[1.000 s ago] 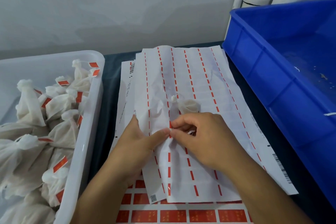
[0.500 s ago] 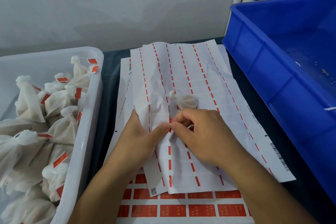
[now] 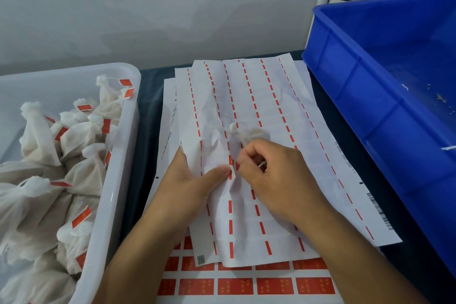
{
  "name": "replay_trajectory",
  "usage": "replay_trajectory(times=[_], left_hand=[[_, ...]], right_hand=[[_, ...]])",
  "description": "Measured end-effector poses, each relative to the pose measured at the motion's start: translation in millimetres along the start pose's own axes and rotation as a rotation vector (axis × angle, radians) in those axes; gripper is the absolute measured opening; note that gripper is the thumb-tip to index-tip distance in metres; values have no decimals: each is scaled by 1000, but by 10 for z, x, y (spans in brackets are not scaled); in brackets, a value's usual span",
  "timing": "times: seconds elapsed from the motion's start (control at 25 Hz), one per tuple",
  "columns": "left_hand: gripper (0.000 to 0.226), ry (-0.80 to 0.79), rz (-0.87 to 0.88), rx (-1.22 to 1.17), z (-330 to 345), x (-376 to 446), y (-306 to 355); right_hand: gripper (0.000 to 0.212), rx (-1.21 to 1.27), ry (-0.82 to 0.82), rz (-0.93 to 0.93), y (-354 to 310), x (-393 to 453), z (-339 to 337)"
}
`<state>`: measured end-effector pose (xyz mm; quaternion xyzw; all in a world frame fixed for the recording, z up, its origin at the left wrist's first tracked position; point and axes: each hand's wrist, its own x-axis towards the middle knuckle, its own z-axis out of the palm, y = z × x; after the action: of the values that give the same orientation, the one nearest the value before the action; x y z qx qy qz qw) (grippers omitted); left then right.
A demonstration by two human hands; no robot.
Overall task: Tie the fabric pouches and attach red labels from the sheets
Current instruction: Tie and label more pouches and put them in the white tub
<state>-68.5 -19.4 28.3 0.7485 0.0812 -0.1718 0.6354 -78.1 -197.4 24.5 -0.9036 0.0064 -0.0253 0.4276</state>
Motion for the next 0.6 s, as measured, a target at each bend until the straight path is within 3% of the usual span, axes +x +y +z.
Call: replay_trajectory(times=[0.16, 0.28, 0.6], left_hand=[[55, 33, -20, -40, -4, 31, -20], [59, 48, -55, -54, -17, 41, -21], [47, 72, 45, 43, 45, 47, -51]], right_hand=[[10, 7, -84, -21, 1, 1, -74], [23, -30, -149, -18, -17, -10, -83], [30, -122, -73, -57, -53, -30, 1]])
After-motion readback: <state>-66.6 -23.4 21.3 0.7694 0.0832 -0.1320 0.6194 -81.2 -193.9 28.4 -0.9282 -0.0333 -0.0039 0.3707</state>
